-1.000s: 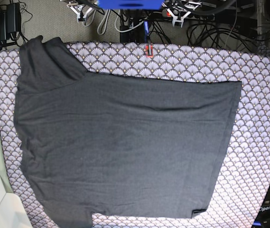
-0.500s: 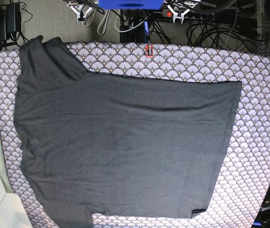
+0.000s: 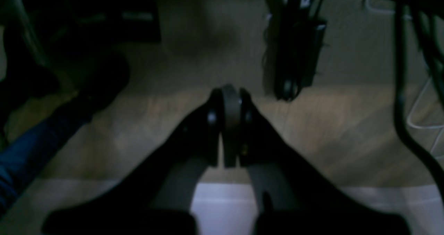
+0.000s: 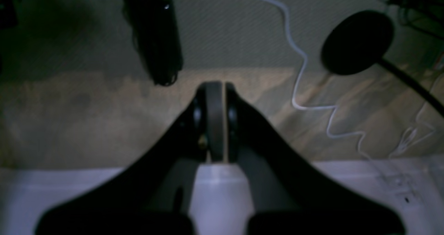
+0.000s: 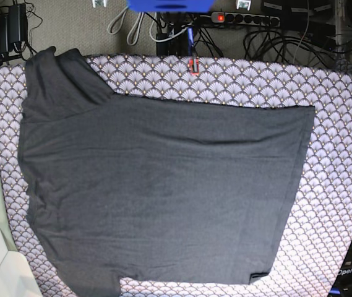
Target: Fold the T-shirt properly
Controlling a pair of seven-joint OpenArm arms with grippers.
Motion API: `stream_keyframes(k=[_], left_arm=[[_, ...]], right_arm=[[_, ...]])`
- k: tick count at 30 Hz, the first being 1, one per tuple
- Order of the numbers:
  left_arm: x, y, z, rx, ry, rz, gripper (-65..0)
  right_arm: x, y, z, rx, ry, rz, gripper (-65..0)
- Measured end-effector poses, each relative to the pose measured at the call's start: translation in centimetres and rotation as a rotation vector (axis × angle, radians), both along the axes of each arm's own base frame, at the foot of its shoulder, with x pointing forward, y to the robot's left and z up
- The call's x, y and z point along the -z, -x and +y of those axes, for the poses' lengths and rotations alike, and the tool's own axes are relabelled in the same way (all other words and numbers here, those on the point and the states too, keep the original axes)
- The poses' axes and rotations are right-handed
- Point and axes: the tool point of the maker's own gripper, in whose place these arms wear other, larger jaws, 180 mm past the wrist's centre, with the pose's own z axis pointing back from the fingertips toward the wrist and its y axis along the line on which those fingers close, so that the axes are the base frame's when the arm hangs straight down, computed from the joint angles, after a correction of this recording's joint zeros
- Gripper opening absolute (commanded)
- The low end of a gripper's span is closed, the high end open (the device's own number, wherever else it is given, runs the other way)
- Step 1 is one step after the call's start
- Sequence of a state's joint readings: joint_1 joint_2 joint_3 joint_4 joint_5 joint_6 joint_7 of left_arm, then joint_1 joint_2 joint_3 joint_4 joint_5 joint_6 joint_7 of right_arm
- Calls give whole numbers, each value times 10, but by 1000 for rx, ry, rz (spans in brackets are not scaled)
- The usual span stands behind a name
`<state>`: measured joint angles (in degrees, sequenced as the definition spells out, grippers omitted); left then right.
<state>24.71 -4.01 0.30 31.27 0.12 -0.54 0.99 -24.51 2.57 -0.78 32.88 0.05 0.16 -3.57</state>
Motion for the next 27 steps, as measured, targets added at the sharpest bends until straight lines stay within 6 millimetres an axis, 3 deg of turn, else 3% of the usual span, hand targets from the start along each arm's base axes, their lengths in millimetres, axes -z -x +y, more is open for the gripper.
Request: stream_keyframes(k=[6,11,16,20,27], left_arm=[[-49,-41,-6,26,29,-229,-647],[-95,-58,-11,46,47,-352,-647],[-134,-72,-21,51,72,-446,-647],[-166,-79,-27,55,85,-508,-647],[-234,-113,-32,90,107,-672,-646]], right_arm=[[-30,-4,-15,-33,24,-101,-650],[-76,-9,-27,-79,44,-208,-650],[-136,-40,-19,-123,25,-375,-650],[-182,-49,-24,-157,40,-436,-650],[-238,-89,-42,-169,109,-526,-649]])
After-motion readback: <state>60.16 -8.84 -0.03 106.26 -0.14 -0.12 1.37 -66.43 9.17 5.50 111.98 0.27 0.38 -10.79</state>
